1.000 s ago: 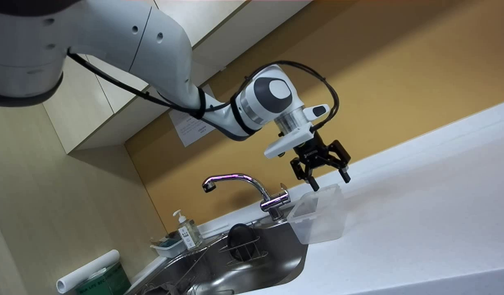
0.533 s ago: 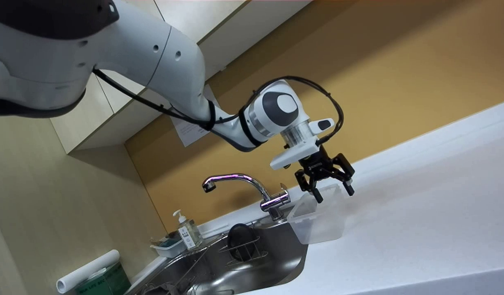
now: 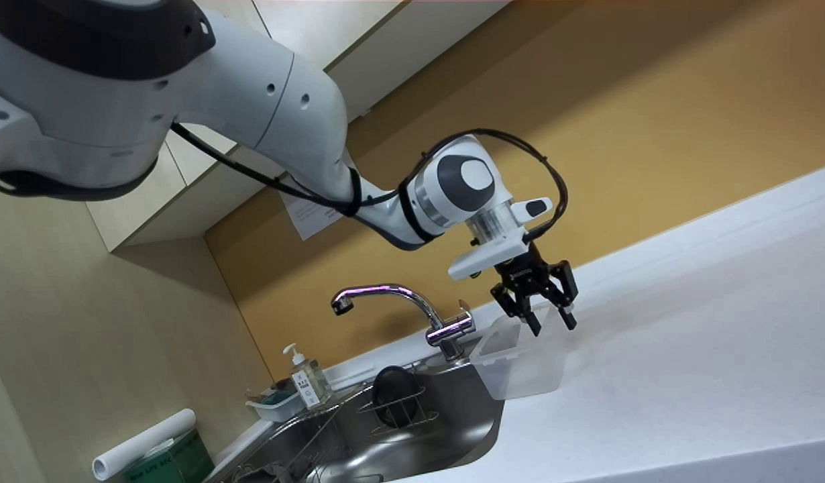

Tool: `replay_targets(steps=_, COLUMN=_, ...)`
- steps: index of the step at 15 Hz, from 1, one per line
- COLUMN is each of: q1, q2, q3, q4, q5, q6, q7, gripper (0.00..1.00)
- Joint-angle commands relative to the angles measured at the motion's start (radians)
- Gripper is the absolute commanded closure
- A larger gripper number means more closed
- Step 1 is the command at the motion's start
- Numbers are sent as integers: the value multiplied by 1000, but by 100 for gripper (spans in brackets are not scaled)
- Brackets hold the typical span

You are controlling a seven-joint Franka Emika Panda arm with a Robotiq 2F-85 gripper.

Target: Put the clear lunch box inside the sink

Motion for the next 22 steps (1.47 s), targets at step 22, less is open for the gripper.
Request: replay_targets(steps=22, q1=102, q2=-232, q3=104, q4=-145, q5=-10, q6=-91, q7=-88, gripper=97)
